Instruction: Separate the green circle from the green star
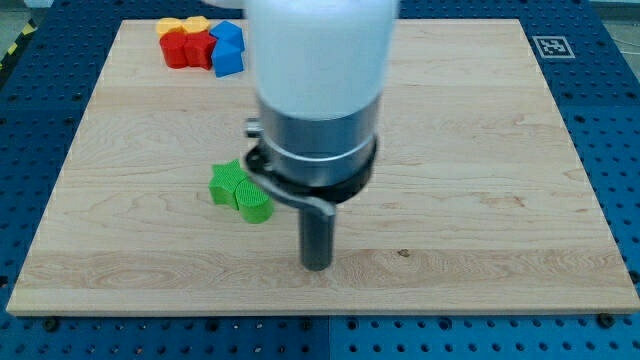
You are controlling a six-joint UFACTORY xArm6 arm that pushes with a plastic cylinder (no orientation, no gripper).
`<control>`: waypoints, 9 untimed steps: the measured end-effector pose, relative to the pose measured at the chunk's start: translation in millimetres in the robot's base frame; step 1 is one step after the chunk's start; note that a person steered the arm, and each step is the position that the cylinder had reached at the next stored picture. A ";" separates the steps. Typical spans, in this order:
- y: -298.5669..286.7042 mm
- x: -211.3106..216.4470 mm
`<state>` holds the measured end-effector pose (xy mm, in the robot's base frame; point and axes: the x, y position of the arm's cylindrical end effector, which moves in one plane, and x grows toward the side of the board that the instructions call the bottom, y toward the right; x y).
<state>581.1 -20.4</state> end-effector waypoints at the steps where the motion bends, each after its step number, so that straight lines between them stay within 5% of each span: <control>1: -43.7 -4.1; 9: -46.5 -52.8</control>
<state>528.3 -66.9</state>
